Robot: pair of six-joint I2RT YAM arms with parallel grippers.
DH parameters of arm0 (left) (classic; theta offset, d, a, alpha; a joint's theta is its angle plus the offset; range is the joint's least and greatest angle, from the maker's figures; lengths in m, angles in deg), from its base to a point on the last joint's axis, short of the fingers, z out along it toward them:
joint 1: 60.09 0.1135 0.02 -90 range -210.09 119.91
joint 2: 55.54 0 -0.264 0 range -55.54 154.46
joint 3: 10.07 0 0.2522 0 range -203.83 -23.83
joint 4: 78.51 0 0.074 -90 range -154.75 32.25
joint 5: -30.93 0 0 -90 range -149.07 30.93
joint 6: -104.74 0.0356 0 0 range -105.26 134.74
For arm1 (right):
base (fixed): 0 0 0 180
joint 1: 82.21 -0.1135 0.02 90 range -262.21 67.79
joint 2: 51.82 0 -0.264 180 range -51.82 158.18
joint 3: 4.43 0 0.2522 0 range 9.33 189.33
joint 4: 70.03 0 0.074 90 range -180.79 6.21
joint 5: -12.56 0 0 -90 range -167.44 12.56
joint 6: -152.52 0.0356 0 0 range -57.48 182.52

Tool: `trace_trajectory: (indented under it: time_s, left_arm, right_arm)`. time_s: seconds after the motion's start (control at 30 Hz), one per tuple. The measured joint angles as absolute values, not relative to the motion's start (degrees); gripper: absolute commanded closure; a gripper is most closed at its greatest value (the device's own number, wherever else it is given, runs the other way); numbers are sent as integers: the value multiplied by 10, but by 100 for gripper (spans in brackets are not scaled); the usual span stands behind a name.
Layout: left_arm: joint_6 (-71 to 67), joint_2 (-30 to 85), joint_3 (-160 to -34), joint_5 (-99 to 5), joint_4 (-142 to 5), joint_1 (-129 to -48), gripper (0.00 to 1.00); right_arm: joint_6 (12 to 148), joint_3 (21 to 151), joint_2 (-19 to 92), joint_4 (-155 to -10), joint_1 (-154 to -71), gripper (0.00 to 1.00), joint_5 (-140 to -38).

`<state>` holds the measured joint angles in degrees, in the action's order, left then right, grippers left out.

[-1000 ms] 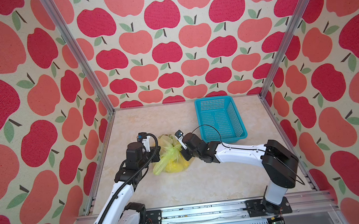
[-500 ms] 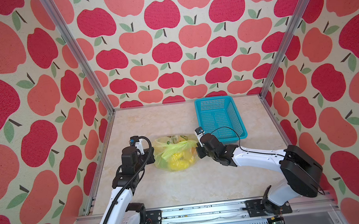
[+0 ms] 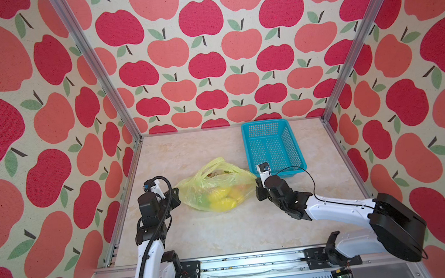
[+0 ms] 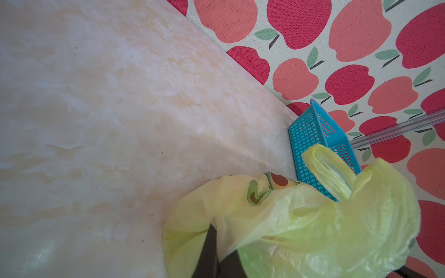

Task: Untie the knot of the plastic bag and take out the fruit
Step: Untie the plastic bag at the center of the table.

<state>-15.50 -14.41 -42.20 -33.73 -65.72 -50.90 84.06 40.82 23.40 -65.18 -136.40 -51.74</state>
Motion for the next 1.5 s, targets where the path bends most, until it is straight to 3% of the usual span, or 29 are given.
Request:
trace_trajectory:
  time_s: [0.17,0.27,0.33,0.5,0.63,0.77,1.03,1.27,1.4,1.5]
  left_arm:
    - [-161,-164,-403,-335,-661,-502,100]
    - [-161,-175,-403,-332,-664,-502,98]
    - [-164,-181,-403,-332,-665,-502,85]
    - [-167,-230,-403,-342,-646,-501,46]
    - [-167,-290,-419,-363,-605,-501,26]
    - [-166,-350,-450,-380,-572,-502,18]
    - [-147,-366,-523,-408,-551,-573,18]
    - [-84,-253,-590,-493,-546,-745,18]
    - [-32,-166,-620,-573,-549,-857,13]
    - [-3,-107,-630,-616,-551,-895,9]
  right_arm:
    - [842,352,192,-602,-1363,77,-516]
    - [838,335,171,-577,-1362,57,-515]
    - [827,331,158,-569,-1361,43,-516]
    - [799,344,109,-604,-1361,19,-532]
    - [775,393,77,-663,-1363,9,-549]
    - [756,474,83,-737,-1370,7,-555]
    - [752,612,184,-860,-1369,7,-555]
    - [752,664,274,-920,-1350,7,-572]
    - [753,686,312,-929,-1328,9,-594]
    - [756,701,344,-930,-1315,9,-612]
